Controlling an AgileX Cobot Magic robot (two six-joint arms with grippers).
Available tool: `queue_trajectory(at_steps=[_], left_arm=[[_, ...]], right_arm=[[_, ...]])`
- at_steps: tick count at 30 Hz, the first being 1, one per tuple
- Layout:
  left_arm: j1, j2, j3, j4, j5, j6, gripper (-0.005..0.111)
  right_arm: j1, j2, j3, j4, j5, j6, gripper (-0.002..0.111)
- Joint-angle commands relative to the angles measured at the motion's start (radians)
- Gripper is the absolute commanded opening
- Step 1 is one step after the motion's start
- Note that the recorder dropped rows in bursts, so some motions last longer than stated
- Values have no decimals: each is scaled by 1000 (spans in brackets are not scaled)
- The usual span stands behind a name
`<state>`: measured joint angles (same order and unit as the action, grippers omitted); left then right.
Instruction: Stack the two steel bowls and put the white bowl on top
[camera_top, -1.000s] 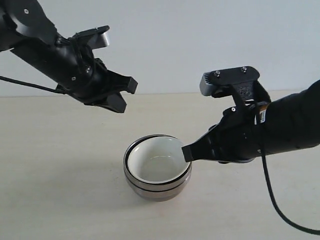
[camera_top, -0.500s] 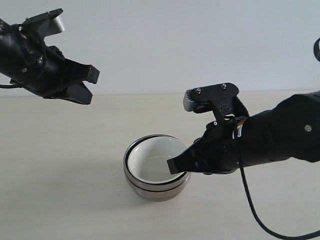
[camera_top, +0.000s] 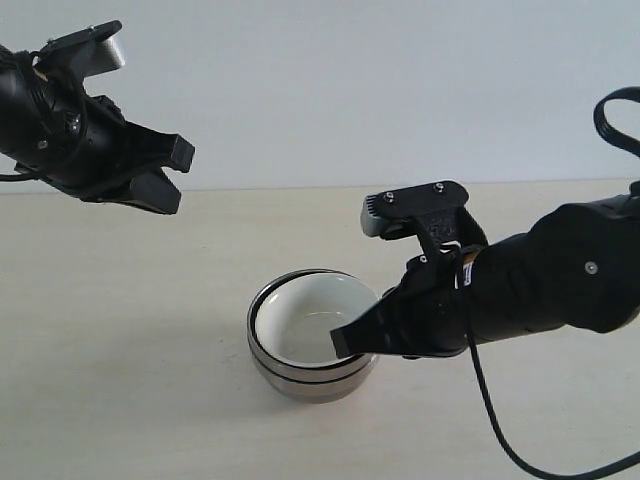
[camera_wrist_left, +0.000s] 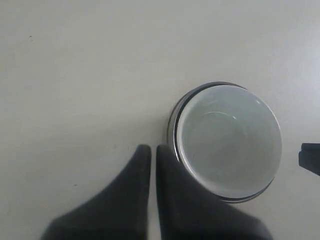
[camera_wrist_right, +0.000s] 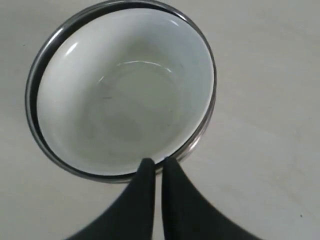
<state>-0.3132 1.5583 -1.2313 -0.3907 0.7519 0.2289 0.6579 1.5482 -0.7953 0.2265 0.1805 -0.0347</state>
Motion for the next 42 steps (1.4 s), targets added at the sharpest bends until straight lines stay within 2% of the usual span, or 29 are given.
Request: queue_trajectory(at_steps=[1, 26, 34, 42], left_arm=[[2, -9, 4, 8, 2, -5, 4], [2, -9, 4, 9, 18, -6, 4], [2, -9, 4, 9, 18, -9, 4], [2, -9, 4, 14, 0, -1, 4]], right_arm=[[3, -1, 5, -1, -28, -4, 0], [3, 1, 5, -1, -88, 1, 0], [3, 92, 5, -1, -122, 1, 0], [3, 87, 5, -1, -129, -2, 0]])
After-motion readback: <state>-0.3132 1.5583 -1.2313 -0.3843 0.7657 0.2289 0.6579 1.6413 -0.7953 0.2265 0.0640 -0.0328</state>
